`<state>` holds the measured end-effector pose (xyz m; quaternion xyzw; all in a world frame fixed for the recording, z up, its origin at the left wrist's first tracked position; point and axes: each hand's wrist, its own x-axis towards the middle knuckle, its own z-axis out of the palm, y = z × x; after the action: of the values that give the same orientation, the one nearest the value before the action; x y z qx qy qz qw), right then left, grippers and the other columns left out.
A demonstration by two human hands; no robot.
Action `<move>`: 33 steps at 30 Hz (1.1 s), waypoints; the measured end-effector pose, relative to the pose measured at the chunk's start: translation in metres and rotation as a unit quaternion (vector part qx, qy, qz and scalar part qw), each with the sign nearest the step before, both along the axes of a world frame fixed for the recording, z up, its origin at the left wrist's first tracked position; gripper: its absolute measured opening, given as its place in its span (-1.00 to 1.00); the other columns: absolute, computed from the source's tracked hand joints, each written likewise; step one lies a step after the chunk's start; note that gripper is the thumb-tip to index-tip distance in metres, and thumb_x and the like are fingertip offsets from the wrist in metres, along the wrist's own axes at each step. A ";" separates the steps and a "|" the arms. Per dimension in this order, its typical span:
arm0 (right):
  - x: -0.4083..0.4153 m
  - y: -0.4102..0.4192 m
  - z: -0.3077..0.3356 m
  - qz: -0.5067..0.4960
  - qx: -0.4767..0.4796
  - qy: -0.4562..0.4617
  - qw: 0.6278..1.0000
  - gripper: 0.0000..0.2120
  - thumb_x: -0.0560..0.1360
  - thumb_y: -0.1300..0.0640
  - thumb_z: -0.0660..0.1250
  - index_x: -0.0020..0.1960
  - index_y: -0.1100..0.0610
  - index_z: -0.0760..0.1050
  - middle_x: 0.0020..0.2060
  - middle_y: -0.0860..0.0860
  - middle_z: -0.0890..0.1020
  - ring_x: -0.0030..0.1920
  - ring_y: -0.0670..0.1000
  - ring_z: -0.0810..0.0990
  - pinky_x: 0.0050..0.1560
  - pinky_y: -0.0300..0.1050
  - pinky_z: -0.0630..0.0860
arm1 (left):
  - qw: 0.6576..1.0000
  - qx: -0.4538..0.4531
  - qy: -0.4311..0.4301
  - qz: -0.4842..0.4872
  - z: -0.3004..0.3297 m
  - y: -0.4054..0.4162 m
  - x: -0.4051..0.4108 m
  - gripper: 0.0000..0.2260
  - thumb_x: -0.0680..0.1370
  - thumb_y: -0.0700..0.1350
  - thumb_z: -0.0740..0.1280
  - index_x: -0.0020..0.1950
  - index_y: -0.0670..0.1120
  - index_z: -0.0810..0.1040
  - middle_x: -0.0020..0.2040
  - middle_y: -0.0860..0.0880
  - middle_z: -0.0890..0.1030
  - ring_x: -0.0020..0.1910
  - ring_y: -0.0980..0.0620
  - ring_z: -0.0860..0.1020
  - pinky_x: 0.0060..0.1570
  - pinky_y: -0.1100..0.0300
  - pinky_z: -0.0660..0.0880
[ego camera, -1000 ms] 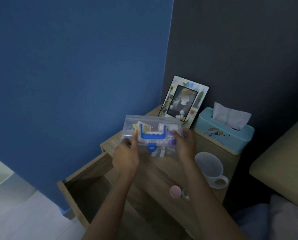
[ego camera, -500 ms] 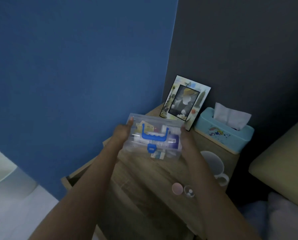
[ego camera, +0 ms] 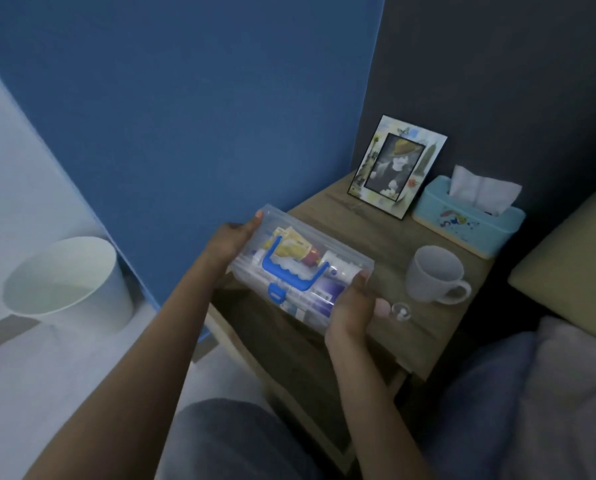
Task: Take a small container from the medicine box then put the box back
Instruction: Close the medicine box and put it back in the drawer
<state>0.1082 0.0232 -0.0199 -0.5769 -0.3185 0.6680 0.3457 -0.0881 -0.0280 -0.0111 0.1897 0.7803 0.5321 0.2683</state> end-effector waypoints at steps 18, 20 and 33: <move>0.011 -0.074 -0.071 -0.060 -0.031 0.010 0.998 -0.63 0.61 -0.09 0.10 0.32 0.06 0.40 -0.16 -0.09 0.57 -0.17 -0.15 0.60 -0.27 -0.24 0.48 | 0.988 -0.082 0.035 -0.128 -0.055 -0.039 0.008 -0.45 0.50 0.23 0.29 0.25 -0.20 0.53 0.33 -0.13 0.51 0.36 -0.14 0.44 0.41 -0.07 0.33; 0.009 -0.071 -0.082 -0.063 -0.035 0.008 0.997 -0.63 0.61 -0.09 0.09 0.31 0.06 0.41 -0.16 -0.08 0.59 -0.16 -0.14 0.61 -0.27 -0.24 0.48 | 0.982 -0.112 0.025 -0.147 -0.064 -0.034 0.007 -0.41 0.51 0.26 0.25 0.28 -0.20 0.52 0.34 -0.13 0.49 0.38 -0.15 0.42 0.42 -0.07 0.31; -0.008 -0.053 -0.136 -0.046 -0.079 -0.017 0.996 -0.57 0.61 -0.08 0.08 0.42 0.06 0.31 0.22 0.13 0.54 0.17 0.10 0.58 0.21 0.14 0.52 | 0.962 -0.220 0.016 -0.164 -0.127 -0.004 -0.004 -0.51 0.62 0.14 0.10 0.33 -0.19 0.48 0.33 -0.26 0.50 0.31 -0.19 0.45 0.10 0.12 0.31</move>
<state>0.1005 -0.0296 -0.1560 -0.6275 -0.2437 0.6646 0.3244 -0.0922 -0.0324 -0.1383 0.2598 0.8407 0.2928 0.3740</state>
